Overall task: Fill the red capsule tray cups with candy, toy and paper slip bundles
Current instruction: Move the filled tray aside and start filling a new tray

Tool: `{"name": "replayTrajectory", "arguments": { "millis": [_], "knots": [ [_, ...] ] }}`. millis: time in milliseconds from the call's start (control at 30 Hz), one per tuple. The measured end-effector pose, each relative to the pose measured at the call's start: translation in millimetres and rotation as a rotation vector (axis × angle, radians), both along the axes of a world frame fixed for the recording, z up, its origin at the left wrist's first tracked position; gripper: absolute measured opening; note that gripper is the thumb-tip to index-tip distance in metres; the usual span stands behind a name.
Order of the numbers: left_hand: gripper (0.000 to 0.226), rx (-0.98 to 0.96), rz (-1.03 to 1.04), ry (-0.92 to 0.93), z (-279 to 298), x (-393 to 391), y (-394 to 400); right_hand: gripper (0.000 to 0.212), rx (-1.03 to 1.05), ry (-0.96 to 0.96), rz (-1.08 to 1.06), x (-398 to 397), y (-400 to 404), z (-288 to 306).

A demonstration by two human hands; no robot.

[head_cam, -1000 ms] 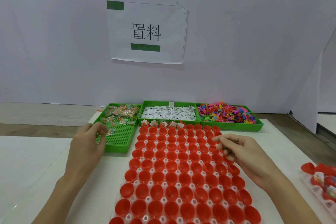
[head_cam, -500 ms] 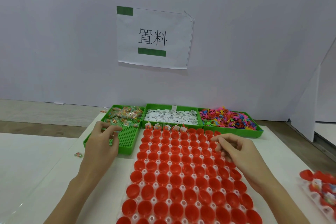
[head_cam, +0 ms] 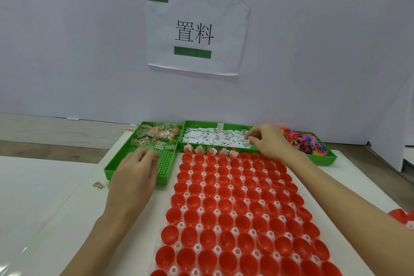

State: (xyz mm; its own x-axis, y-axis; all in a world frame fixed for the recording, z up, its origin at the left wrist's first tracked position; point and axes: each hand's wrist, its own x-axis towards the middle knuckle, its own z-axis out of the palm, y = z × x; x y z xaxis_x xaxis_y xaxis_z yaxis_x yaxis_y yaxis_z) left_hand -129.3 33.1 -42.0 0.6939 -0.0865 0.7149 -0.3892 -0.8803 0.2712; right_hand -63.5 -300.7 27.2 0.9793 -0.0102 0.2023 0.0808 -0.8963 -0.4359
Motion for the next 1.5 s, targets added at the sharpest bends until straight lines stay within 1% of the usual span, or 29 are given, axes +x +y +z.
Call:
{"name": "replayTrajectory", "arguments": {
  "millis": [133,267,400,467,567,667,733,867,933,1000,1033,1100,1200,1233,1267,1367,1400,1467,1500],
  "knots": [
    [0.014,0.033,0.059,-0.030,-3.6,3.6,3.4,0.018,-0.069,0.054,-0.023,22.6,0.1,-8.8],
    [0.003,0.070,0.122,-0.066,-7.3,6.3,6.9,0.018,0.004,0.028,-0.027,26.7,3.4,-15.0],
    [0.001,0.090,0.131,-0.062,-6.8,7.1,5.8,0.018,0.065,-0.054,-0.016,14.8,-1.6,-17.2],
    [0.008,0.101,0.135,-0.060,-6.3,6.7,5.2,0.017,0.091,-0.079,-0.026,7.1,-6.8,-19.6],
    [0.009,0.090,0.133,-0.019,-5.7,3.0,1.5,0.017,0.047,-0.067,-0.025,2.9,-12.9,-23.1],
    [0.030,0.059,0.151,0.074,-5.3,1.6,-0.5,0.018,-0.012,-0.047,-0.001,10.7,-12.6,-21.6],
    [0.031,0.034,0.134,0.124,-6.0,2.7,1.8,0.018,-0.063,-0.024,0.018,20.2,-9.1,-20.3],
    [0.034,-0.011,0.077,0.139,-6.9,9.4,6.4,0.015,-0.172,0.037,0.033,39.5,0.7,-19.1],
    [0.028,-0.058,0.068,0.147,-7.7,11.4,5.7,0.024,-0.223,0.091,0.009,45.9,5.1,-18.5],
    [0.014,-0.113,0.058,0.143,-8.6,11.6,3.4,0.036,-0.273,0.150,-0.017,50.8,8.4,-17.2],
    [0.009,-0.128,0.048,0.136,-8.8,10.9,2.3,0.038,-0.280,0.167,-0.028,52.5,9.8,-16.4],
    [0.004,-0.156,0.024,0.124,-8.3,10.1,0.9,0.033,-0.264,0.184,-0.041,56.1,10.6,-14.3],
    [0.004,-0.221,0.011,0.136,-5.2,9.1,1.6,0.024,-0.216,0.182,-0.060,59.1,10.3,-13.5],
    [0.002,-0.214,0.013,0.131,-5.1,8.5,1.7,0.021,-0.207,0.173,-0.065,59.1,10.3,-13.8],
    [0.004,-0.186,0.021,0.125,-6.0,8.0,1.3,0.019,-0.200,0.165,-0.065,58.8,10.4,-14.5],
    [0.026,-0.107,0.015,0.140,-11.1,8.3,1.3,0.008,-0.197,0.144,-0.068,56.0,11.5,-14.1],
    [0.031,-0.091,0.003,0.150,-12.3,9.1,1.9,0.007,-0.201,0.142,-0.070,55.1,11.7,-13.7],
    [0.036,-0.066,-0.017,0.162,-13.6,11.9,2.8,0.012,-0.215,0.127,-0.079,52.8,11.7,-12.9],
    [0.036,-0.060,-0.028,0.172,-14.0,13.1,2.9,0.020,-0.212,0.117,-0.085,50.6,11.8,-12.8]
  ]
}}
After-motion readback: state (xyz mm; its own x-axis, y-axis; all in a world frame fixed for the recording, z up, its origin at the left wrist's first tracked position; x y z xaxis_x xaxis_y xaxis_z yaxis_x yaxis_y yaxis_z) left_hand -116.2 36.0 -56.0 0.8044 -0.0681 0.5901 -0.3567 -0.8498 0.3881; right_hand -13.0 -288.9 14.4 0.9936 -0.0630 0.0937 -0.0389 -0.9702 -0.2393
